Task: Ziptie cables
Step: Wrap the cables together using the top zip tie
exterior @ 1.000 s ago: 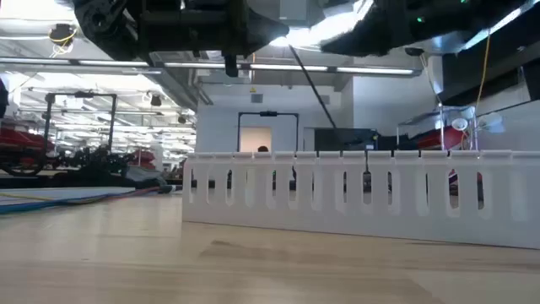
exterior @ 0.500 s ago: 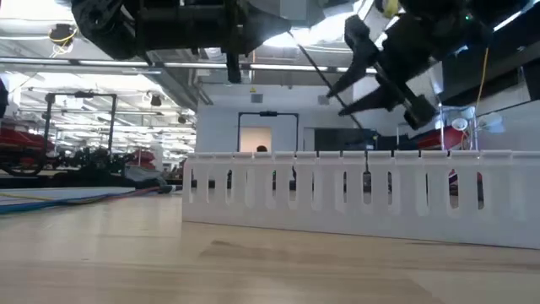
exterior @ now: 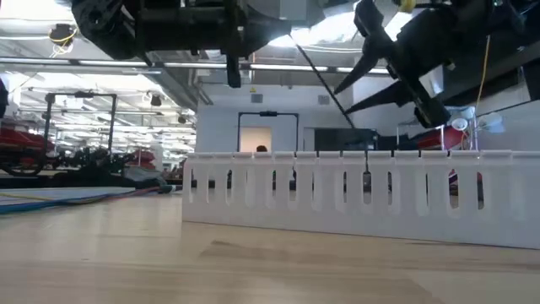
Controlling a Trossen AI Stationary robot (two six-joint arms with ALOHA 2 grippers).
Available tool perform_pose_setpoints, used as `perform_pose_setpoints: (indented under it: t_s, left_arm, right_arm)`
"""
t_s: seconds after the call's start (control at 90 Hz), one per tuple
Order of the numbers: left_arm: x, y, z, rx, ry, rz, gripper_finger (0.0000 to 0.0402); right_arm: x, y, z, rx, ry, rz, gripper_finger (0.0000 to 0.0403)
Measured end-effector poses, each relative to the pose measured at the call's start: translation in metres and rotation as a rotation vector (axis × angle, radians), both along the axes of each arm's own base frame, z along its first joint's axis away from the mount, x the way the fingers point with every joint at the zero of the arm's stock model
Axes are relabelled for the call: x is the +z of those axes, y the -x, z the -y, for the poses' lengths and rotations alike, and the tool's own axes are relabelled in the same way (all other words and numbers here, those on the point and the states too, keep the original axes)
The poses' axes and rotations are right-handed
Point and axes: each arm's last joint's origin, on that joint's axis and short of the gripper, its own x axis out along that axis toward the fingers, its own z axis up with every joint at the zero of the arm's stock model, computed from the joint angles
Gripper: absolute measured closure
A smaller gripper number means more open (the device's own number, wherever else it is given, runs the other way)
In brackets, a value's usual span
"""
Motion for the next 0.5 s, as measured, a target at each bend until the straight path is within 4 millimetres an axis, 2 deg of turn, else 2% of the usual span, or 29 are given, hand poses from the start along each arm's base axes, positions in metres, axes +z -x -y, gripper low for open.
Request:
perform_pose_setpoints:
  t_s: [0.167,0.311,0.5]
  left_arm:
    - [0.0,0.0,0.0,0.002,0.021,0.001,0.0401]
    - [-0.001,0.0,0.0,0.001,0.029,-0.004,0.0401]
    - [-0.003,0.0,-0.001,0.007,0.041,-0.03,0.0401]
  right_arm:
    - [-0.002,0.002,-0.008,0.055,-0.013,-0.021,0.0272]
    - [-0.011,0.0,-0.009,0.086,-0.006,-0.08,0.0272]
    - [-0.011,-0.006,-0.011,0.15,0.043,-0.051,0.0272]
